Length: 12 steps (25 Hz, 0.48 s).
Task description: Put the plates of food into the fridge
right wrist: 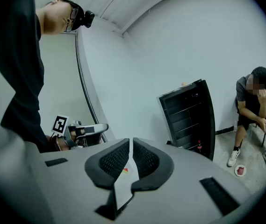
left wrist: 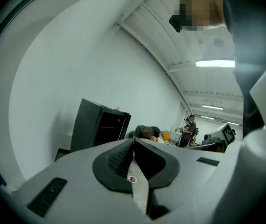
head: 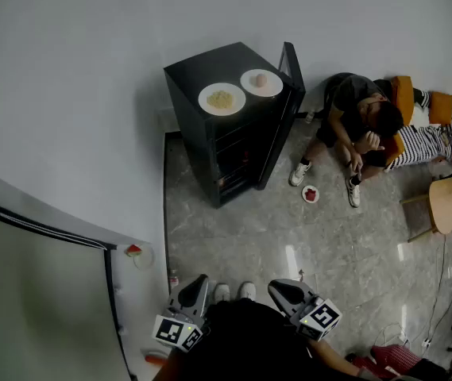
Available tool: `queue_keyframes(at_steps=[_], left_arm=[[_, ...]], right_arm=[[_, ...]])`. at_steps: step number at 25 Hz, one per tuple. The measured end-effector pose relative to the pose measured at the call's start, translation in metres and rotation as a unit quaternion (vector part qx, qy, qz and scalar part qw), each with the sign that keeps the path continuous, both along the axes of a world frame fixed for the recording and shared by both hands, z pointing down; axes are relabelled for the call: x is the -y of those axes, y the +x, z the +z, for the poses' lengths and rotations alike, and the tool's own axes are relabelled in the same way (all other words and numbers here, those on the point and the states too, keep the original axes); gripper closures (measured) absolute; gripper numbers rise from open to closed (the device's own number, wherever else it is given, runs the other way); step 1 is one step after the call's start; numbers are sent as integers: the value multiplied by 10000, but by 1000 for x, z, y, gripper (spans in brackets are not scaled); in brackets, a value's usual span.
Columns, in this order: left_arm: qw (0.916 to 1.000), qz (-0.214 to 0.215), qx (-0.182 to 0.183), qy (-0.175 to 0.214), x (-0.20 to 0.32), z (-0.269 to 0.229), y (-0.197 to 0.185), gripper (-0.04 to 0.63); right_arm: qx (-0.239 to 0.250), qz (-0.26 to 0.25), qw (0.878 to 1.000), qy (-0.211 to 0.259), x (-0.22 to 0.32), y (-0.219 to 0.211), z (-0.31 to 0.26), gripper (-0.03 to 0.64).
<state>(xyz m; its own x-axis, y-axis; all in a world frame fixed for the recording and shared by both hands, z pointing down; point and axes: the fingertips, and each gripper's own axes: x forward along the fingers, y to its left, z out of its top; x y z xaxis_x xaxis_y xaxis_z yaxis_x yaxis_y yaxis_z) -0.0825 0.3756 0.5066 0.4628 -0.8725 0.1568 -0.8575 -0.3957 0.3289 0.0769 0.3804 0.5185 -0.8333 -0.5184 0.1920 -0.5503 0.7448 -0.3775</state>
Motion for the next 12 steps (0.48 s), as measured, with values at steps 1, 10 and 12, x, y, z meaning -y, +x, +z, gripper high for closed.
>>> queue_keyframes(at_steps=[1,10,12], left_arm=[[10000,-12,-11,3,0,0,4,566],[9996,-259,-21,-145,6,-2,32,566],[9992,-362,-56,-153,7,-3,38,566]], right_arm=[[5,-49,10000,41,1,2,-1,577],[151,-309,9994,-21,8,42,2,577],[197,-378,9991,-72,13,50,1,577]])
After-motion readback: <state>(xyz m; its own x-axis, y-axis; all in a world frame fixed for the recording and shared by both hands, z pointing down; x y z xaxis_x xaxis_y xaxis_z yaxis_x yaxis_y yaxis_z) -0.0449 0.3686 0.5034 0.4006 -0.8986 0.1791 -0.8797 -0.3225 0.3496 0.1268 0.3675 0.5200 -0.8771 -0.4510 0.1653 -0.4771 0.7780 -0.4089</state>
